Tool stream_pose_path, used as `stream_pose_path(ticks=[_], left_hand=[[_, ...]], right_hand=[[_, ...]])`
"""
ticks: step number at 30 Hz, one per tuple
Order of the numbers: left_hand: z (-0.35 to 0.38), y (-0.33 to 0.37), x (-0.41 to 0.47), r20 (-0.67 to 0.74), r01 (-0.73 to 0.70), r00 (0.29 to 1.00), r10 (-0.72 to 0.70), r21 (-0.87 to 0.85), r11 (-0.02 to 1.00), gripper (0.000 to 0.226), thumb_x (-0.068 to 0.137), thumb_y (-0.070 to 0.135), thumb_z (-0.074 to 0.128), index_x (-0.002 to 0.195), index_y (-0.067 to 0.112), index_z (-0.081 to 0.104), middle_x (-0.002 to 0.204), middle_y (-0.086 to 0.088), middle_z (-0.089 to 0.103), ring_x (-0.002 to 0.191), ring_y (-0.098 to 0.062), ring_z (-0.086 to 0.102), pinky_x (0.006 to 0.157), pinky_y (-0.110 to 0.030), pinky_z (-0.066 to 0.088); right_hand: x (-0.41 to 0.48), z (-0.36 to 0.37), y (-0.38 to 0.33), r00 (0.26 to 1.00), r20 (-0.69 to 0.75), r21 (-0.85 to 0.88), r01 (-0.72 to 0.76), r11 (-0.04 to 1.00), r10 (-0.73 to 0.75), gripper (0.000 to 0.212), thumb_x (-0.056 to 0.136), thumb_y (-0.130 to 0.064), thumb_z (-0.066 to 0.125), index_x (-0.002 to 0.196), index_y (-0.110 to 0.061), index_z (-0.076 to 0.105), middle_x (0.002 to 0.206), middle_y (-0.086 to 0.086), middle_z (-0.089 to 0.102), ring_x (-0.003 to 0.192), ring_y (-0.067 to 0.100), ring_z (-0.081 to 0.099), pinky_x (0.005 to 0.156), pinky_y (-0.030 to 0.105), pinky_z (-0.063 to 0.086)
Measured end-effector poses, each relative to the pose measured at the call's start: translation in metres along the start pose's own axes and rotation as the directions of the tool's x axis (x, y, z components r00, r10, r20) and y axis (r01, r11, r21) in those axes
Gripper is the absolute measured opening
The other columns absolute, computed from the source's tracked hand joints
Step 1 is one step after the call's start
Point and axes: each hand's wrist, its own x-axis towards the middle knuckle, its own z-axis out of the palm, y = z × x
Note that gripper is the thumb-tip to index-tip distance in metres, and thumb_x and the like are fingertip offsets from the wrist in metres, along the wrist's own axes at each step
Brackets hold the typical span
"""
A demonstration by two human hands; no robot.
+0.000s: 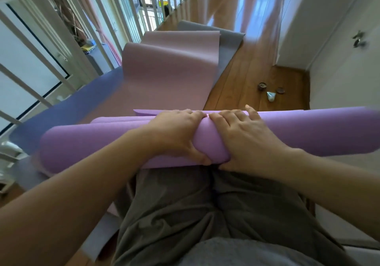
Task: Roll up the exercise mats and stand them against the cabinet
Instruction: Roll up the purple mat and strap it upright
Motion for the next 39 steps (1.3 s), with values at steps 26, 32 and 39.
stream_pose_path(ticks=[26, 32, 39], left_hand=[[0.012, 0.005, 0.011, -0.206, 0.165, 0.973, -0.108, 0.286, 0.944, 0.107, 0.066, 0.062, 0.07, 0.148, 0.023, 0.015, 0.14, -0.008, 0.042, 0.124, -0.031, 0.045, 0.109, -0.059, 0.023], [-0.011, 0.032, -0.033, -0.181, 0.12, 0.982, -0.054, 0.375, 0.919, 0.108, 0.065, 0.067, 0.067, 0.147, 0.024, 0.009, 0.138, -0.005, 0.041, 0.124, -0.028, 0.045, 0.111, -0.052, 0.02], [0.015, 0.038, -0.043, -0.011, 0.009, 1.0, -0.006, 0.269, 0.963, 0.104, 0.061, 0.07, 0.066, 0.144, 0.027, 0.019, 0.129, -0.002, 0.047, 0.113, -0.026, 0.051, 0.1, -0.038, 0.036]], right_hand=[[0.033, 0.008, 0.015, 0.988, -0.147, -0.031, -0.056, 0.998, 0.051, 0.091, 0.063, -0.056, 0.072, 0.137, -0.016, 0.038, 0.129, 0.008, 0.054, 0.112, 0.029, 0.053, 0.096, 0.045, 0.042], [-0.011, -0.033, -0.001, 0.994, -0.104, -0.08, 0.026, 0.996, -0.034, 0.083, 0.062, -0.058, 0.067, 0.132, -0.019, 0.041, 0.122, 0.002, 0.055, 0.106, 0.024, 0.054, 0.091, 0.041, 0.045], [-0.031, -0.016, -0.014, 0.995, 0.089, 0.061, 0.047, 0.997, -0.052, 0.089, 0.062, -0.062, 0.069, 0.136, -0.023, 0.037, 0.127, -0.002, 0.052, 0.11, 0.02, 0.051, 0.095, 0.037, 0.042]])
